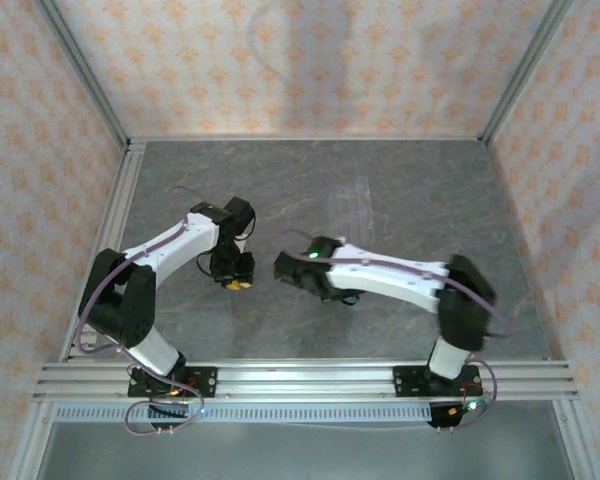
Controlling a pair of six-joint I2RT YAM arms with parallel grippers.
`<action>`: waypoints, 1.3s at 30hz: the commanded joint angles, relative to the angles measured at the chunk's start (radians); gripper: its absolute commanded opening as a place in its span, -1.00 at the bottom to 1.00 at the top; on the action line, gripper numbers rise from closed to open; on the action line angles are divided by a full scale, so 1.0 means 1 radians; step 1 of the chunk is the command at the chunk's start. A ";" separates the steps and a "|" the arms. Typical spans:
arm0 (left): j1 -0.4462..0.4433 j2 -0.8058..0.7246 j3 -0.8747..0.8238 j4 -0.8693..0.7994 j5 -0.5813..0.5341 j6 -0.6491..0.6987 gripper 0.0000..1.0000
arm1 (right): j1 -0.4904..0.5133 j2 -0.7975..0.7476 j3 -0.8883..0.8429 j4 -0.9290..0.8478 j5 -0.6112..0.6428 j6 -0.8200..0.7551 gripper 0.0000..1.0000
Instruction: Put the credit cards into the card holder
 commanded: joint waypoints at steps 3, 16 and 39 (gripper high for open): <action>0.048 -0.051 0.016 -0.086 -0.079 -0.028 -0.55 | 0.079 0.198 0.152 -0.150 0.081 0.034 -0.94; 0.135 -0.129 -0.001 -0.080 0.038 0.006 -0.33 | 0.037 0.007 -0.003 0.501 -0.363 -0.083 0.27; -0.232 0.091 0.000 0.207 0.205 -0.101 0.00 | -0.261 -0.274 -0.410 0.672 -0.622 -0.223 -0.05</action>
